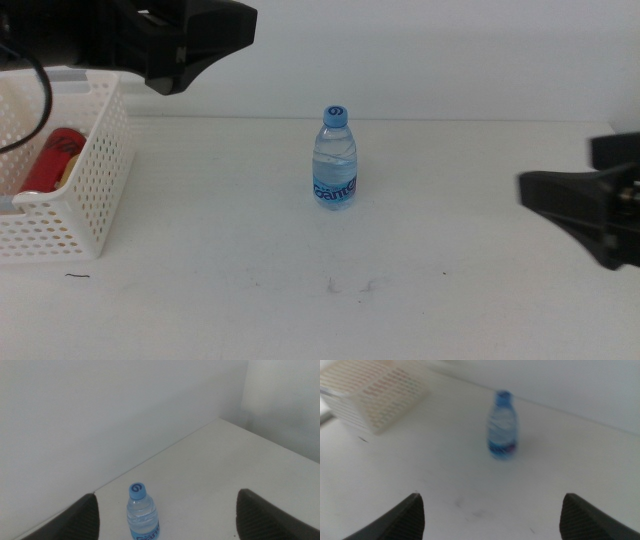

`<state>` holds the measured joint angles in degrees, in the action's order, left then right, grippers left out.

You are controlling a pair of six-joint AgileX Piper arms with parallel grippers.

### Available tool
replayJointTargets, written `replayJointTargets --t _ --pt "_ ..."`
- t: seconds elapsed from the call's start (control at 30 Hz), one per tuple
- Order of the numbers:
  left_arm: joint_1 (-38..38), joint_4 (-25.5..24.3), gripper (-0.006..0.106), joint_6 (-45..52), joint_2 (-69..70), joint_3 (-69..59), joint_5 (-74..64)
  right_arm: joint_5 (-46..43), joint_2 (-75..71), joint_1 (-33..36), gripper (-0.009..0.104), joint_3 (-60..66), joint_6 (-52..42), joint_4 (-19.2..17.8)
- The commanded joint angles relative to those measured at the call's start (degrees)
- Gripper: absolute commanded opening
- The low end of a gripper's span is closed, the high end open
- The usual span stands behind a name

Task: Use arms to grab the bottles and put them into the dustbin to the left of the table.

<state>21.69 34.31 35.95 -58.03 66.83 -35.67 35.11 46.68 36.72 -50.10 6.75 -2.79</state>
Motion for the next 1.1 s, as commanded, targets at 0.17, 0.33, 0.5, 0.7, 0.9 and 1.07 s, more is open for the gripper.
replayJointTargets --t 0.17,0.33,0.5,0.7,0.9,1.07 --pt "0.09 0.04 0.094 0.05 0.11 0.01 0.53 10.61 -0.9 -0.11 0.07 -4.55 4.39 -6.12" --pt "0.09 0.04 0.094 0.05 0.11 0.01 0.53 10.24 -1.02 -0.11 0.07 -4.71 4.29 -5.99" --pt "0.09 -0.85 0.094 0.05 0.11 0.25 0.54 10.01 -1.02 -0.11 0.07 -4.71 4.39 -5.99" --pt "1.38 -7.88 0.094 -1.0 0.32 -1.9 9.79 10.01 -1.02 -0.11 0.07 -4.71 4.39 -5.99" --pt "13.8 -34.64 0.094 -26.7 0.3 -26.18 49.8 10.01 -1.13 -0.11 0.07 -4.71 4.39 -5.99" --pt "14.06 -34.8 0.094 -36.92 -13.23 -37.73 69.54 10.01 -1.13 -0.11 0.07 -4.71 4.39 -5.99"
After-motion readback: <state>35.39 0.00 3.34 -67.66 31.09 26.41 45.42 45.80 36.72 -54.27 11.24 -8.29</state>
